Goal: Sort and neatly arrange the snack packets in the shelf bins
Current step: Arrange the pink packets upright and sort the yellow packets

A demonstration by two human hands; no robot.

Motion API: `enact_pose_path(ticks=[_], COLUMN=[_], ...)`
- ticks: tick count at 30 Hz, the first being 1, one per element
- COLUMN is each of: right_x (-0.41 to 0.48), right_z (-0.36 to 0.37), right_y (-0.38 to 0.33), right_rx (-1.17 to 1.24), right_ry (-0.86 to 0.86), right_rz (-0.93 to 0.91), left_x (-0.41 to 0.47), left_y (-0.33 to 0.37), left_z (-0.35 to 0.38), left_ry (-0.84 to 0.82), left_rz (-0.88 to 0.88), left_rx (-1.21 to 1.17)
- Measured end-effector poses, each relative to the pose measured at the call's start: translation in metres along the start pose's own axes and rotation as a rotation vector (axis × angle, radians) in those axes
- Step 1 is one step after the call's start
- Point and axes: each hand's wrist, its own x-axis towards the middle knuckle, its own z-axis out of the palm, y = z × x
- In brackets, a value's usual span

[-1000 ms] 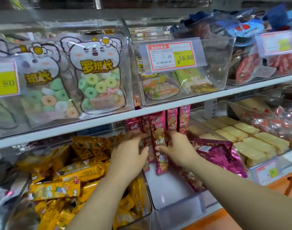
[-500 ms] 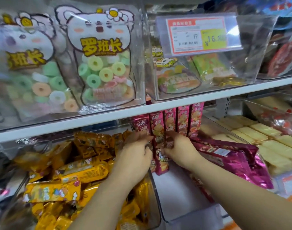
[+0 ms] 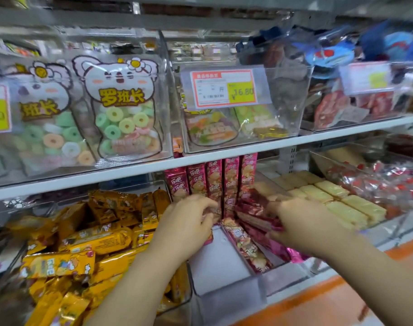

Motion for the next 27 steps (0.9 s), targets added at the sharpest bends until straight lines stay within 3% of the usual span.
enact_pose_path(ticks=[9,15,23,27], right_x=[-0.01,-0.013,-0.016,-0.019], right_z=[0.007,0.003,-0.01,-0.013], right_y=[0.018,0.027,0.031,0.026], right_rx=[0.099,0.283,0.813,0.926], right_ry=[0.018,0.106,0.139,0.099], right_rz=[0.07,0.142,0.187,0.135], left_x=[0.007,0.006,0.01,0.004], left_y=[0.031,0.056,0.07,0.066], left_z=[0.016,0.039,0.044,0.045], left_ry=[-0.308,-0.489,-0.289,-0.233], left_rz=[0.032,0.092,0.11,0.095], left_rx=[0.054,-0.089,-0.375,-0.414])
